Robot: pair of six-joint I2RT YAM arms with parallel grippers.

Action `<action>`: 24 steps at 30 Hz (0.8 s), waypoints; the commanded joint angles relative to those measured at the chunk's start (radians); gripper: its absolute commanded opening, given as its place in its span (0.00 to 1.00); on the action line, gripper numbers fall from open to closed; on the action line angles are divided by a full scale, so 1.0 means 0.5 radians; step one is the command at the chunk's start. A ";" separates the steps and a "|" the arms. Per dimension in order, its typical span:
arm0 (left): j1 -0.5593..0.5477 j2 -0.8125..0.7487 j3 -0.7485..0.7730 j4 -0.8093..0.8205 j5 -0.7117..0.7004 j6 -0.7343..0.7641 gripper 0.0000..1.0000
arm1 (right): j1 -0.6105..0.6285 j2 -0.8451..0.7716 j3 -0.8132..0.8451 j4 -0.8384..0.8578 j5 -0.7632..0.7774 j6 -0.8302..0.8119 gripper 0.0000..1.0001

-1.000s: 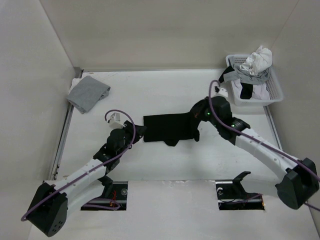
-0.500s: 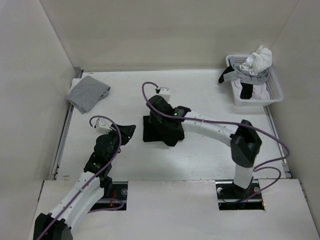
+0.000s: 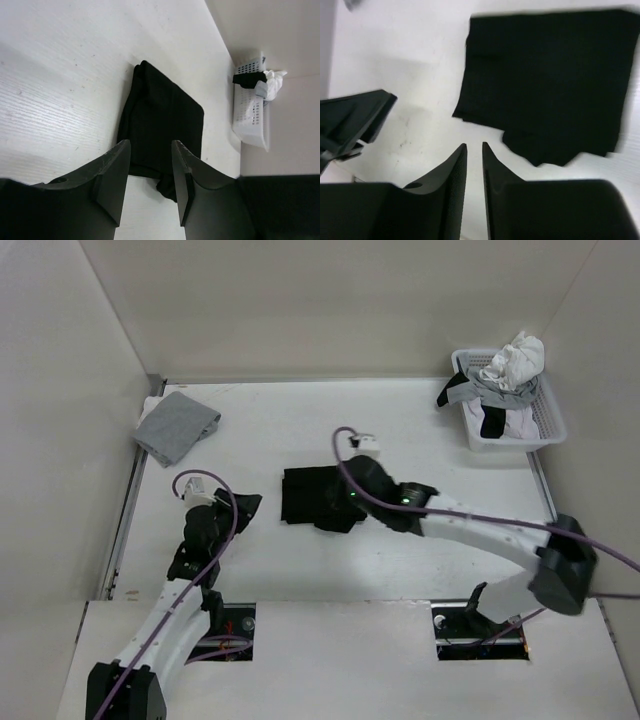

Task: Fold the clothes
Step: Fold the tank top

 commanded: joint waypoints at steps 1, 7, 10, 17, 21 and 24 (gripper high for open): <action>-0.006 0.048 0.052 0.062 -0.029 0.119 0.37 | -0.197 -0.471 -0.356 0.348 0.053 -0.083 0.16; 0.003 0.241 0.144 -0.024 -0.097 0.281 0.39 | -0.859 -1.158 -1.121 0.741 -0.204 -0.086 0.00; 0.000 0.312 0.181 -0.048 -0.152 0.367 0.40 | -1.209 -1.245 -1.309 0.913 -0.403 -0.096 0.01; 0.028 0.505 0.392 -0.198 -0.309 0.508 0.42 | -1.529 -0.960 -1.306 1.204 -0.561 -0.108 0.34; 0.046 0.594 0.448 -0.245 -0.367 0.524 0.43 | -1.526 -0.850 -1.410 1.404 -0.447 -0.068 0.38; 0.046 0.662 0.457 -0.248 -0.376 0.512 0.42 | -1.465 -0.761 -1.527 1.560 -0.358 -0.037 0.38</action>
